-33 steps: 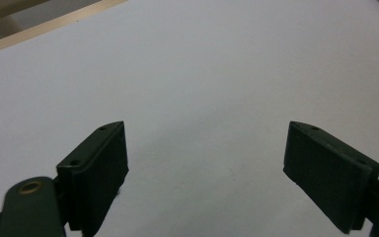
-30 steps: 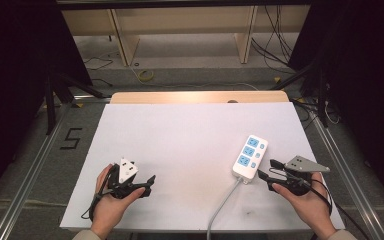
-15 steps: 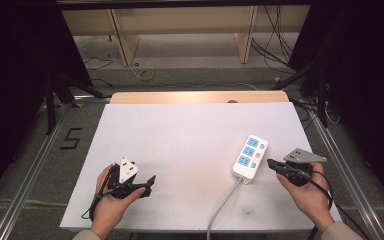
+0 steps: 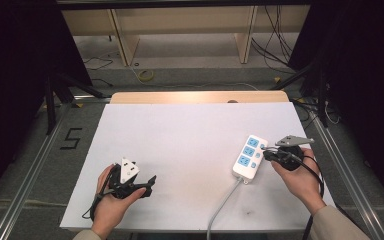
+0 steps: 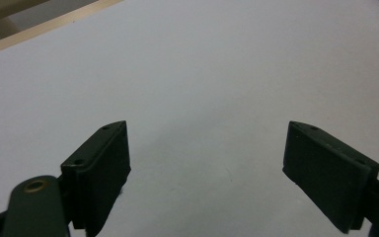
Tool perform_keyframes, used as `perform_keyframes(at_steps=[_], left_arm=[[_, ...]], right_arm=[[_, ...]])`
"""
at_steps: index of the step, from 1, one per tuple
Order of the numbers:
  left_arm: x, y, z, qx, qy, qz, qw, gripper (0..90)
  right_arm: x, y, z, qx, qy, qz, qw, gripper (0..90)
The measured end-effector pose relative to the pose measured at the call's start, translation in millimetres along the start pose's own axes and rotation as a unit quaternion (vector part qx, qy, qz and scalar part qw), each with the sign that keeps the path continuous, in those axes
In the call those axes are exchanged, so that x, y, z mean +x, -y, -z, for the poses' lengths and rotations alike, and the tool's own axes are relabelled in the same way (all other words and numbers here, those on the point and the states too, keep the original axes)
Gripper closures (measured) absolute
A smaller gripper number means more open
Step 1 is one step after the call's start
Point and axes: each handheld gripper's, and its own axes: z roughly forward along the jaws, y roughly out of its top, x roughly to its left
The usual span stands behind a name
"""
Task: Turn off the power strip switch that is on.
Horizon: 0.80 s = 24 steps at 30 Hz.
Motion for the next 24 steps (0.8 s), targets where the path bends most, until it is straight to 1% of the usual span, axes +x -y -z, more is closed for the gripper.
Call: perform_keyframes(at_steps=[1,7,9,10,12,17,22,24], left_arm=[[-0.1,0.0,-0.2,0.0,0.001,0.001,1.0,17.7],[-0.3,-0.1,-0.3,-0.001,0.0,0.0,1.0,17.8],[-0.3,-0.1,-0.3,-0.002,-0.001,-0.001,1.0,17.8],[-0.3,-0.2,-0.3,-0.001,-0.001,-0.001,1.0,17.9],[-0.2,-0.1,-0.5,-0.001,-0.002,-0.001,1.0,17.9],[0.3,-0.2,-0.5,0.0,-0.004,-0.004,1.0,18.0],[0.3,-0.3,-0.8,0.002,-0.006,-0.004,1.0,18.1],[0.1,-0.4,-0.8,0.002,-0.005,-0.004,1.0,18.2]], right_arm=[[-0.8,-2.0,-2.4,0.006,-0.003,-0.004,1.0,90.0],[-2.8,-12.0,-12.3,0.024,-0.006,-0.006,0.9997,90.0],[-2.7,-14.8,-16.2,0.033,-0.009,-0.009,0.9994,90.0],[-2.2,-16.3,-18.8,0.042,-0.01,-0.01,0.999,90.0],[-1.8,-18.6,-21.7,0.052,-0.01,-0.009,0.9986,90.0],[-3.4,-25.8,-28.1,0.065,-0.005,-0.015,0.9978,90.0],[-5.5,-27.0,-35.5,0.087,0.0,-0.02,0.996,90.0],[-6.9,-27.9,-36.5,0.091,-0.002,-0.023,0.9956,90.0]])
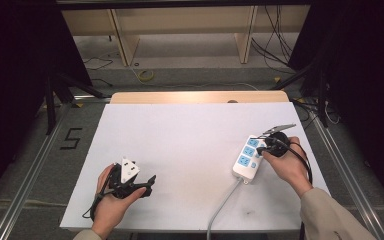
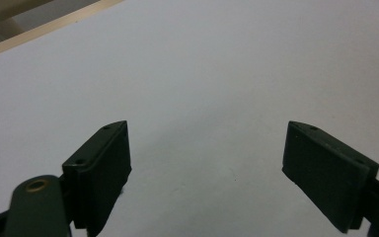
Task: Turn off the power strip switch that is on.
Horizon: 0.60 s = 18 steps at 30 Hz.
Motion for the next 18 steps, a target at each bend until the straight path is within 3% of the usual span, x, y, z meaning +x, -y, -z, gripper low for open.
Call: perform_keyframes(at_steps=[18], left_arm=[[-0.5,-0.6,-0.4,0.0,-0.002,-0.002,1.0,18.4]], right_arm=[[-0.7,-7.7,-10.4,0.04,-0.001,-0.003,0.9992,90.0]])
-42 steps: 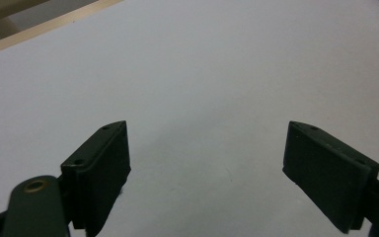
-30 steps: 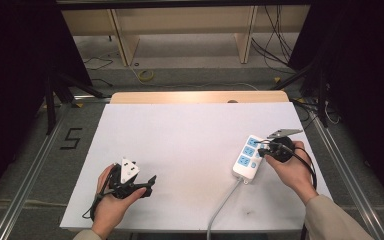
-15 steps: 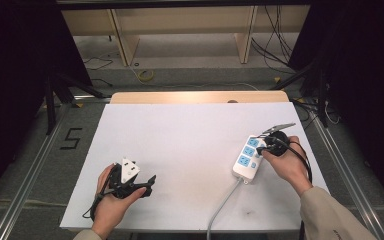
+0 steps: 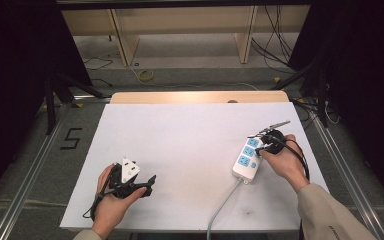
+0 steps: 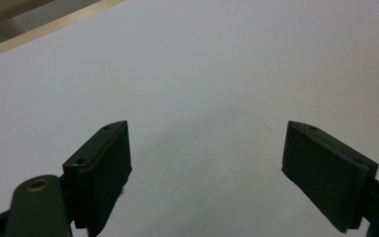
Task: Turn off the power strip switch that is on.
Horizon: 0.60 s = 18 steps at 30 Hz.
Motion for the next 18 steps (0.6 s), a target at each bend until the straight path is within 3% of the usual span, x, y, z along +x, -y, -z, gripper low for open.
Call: perform_keyframes(at_steps=[18], left_arm=[[0.2,-0.2,0.1,-0.002,0.0,0.002,1.0,18.5]], right_arm=[[1.8,-5.5,-3.0,0.026,0.002,0.005,0.9996,90.0]])
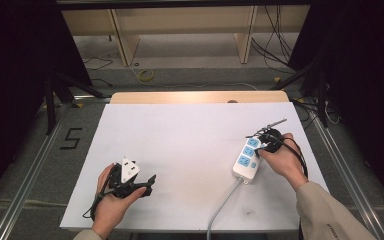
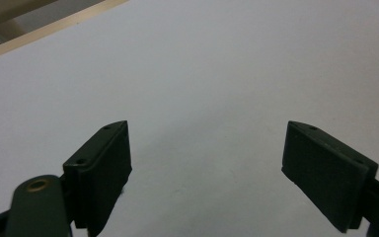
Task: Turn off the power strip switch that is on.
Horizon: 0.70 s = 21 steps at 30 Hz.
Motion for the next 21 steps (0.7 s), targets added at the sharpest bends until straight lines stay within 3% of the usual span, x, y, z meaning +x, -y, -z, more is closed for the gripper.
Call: perform_keyframes(at_steps=[21], left_arm=[[-0.9,-0.7,1.0,-0.004,-0.002,-0.002,1.0,18.8]], right_arm=[[3.7,-2.5,-1.3,0.013,0.003,-0.01,0.9999,90.0]])
